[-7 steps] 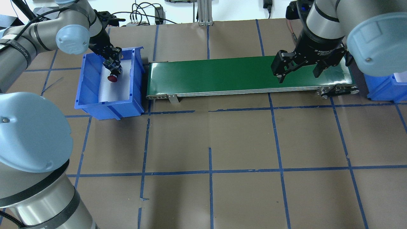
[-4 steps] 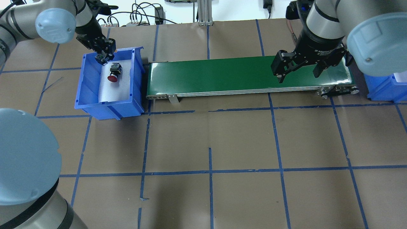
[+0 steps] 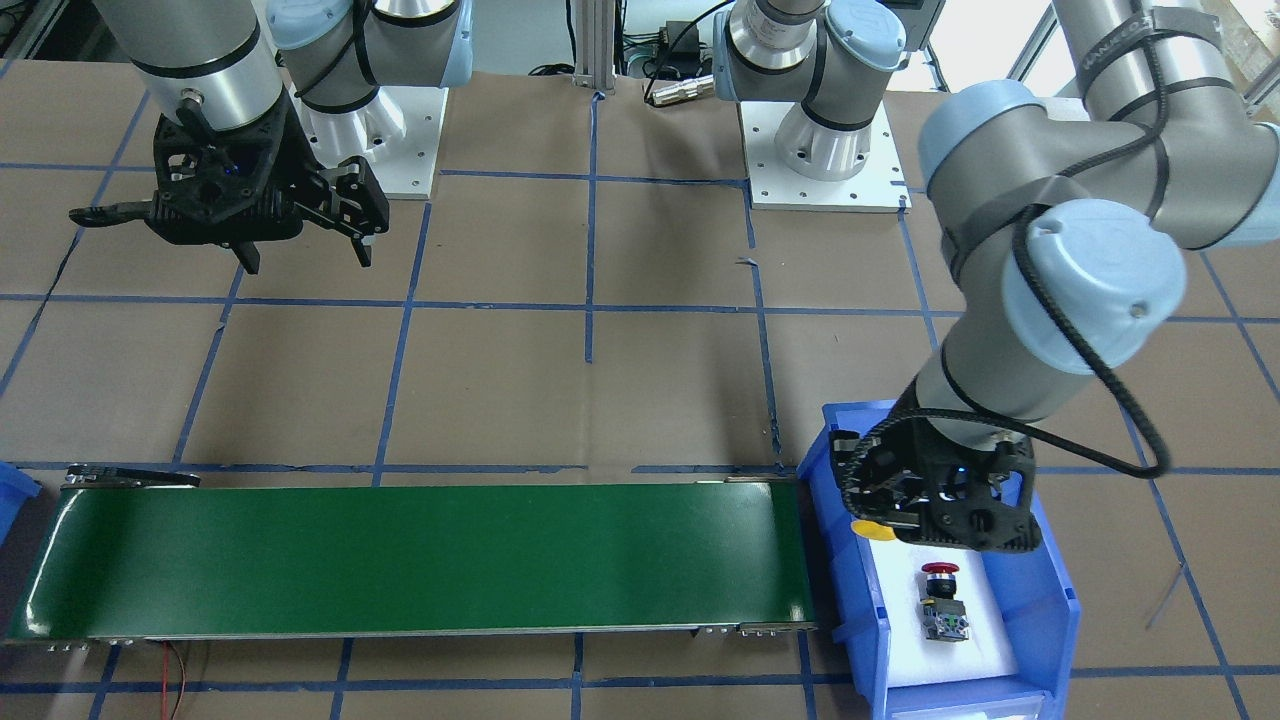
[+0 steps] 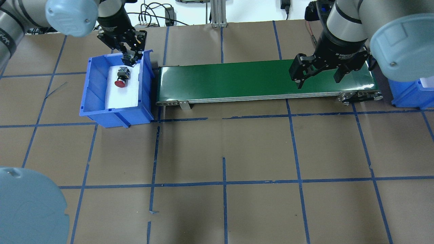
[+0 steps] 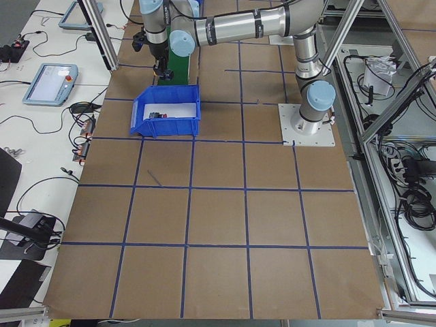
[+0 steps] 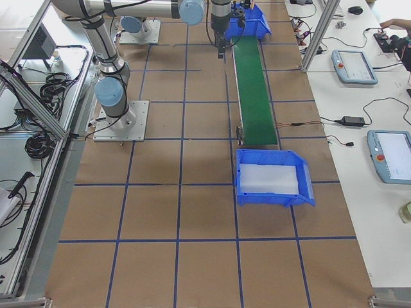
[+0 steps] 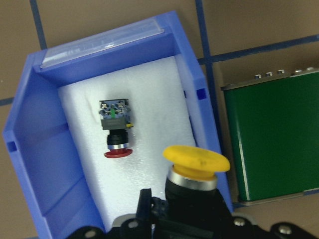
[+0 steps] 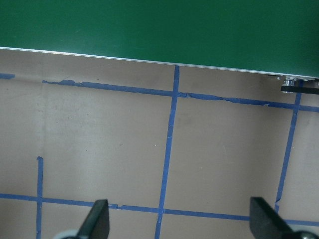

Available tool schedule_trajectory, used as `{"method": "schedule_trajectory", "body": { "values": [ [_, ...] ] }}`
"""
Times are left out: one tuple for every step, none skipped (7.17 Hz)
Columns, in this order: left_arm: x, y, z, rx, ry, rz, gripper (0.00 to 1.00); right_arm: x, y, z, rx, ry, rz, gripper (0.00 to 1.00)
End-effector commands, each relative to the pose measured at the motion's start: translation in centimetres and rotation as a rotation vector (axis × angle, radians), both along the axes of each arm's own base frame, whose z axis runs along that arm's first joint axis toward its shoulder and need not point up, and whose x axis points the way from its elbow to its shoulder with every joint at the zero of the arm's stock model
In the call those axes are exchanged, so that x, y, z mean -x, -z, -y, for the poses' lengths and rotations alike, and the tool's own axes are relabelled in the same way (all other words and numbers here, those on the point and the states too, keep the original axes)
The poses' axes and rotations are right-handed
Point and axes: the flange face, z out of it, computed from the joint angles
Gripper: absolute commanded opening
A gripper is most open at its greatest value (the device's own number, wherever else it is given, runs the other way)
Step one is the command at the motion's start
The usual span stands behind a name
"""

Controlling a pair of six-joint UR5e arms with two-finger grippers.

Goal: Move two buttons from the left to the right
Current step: 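Carry the yellow button onto the green conveyor belt with the left gripper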

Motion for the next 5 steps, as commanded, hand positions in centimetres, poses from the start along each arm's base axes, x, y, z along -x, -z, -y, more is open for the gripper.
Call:
{"method": "schedule_trajectory", "body": {
  "values": [
    [5.4, 2.6, -0.5, -0.029, -0.054, -0.001, 0.22, 0.0, 0.0, 0.0, 0.0, 0.0, 0.0, 1.0],
    [7.1, 4.7, 0.1, -0.031, -0.038, 0.0, 0.21, 0.0, 0.0, 0.0, 0.0, 0.001, 0.0, 1.0],
    [8.4, 6.4, 0.5, -0.029, -0.056, 0.0, 0.21, 0.0, 0.0, 0.0, 0.0, 0.002, 0.0, 1.0],
    [8.9, 7.7, 1.2, -0.014, -0.073, -0.005, 0.21, 0.0, 0.0, 0.0, 0.0, 0.0, 0.0, 1.0],
    [9.3, 9.3, 1.9, -0.007, -0.071, -0.01, 0.21, 0.0, 0.0, 0.0, 0.0, 0.0, 0.0, 1.0]
  ]
}}
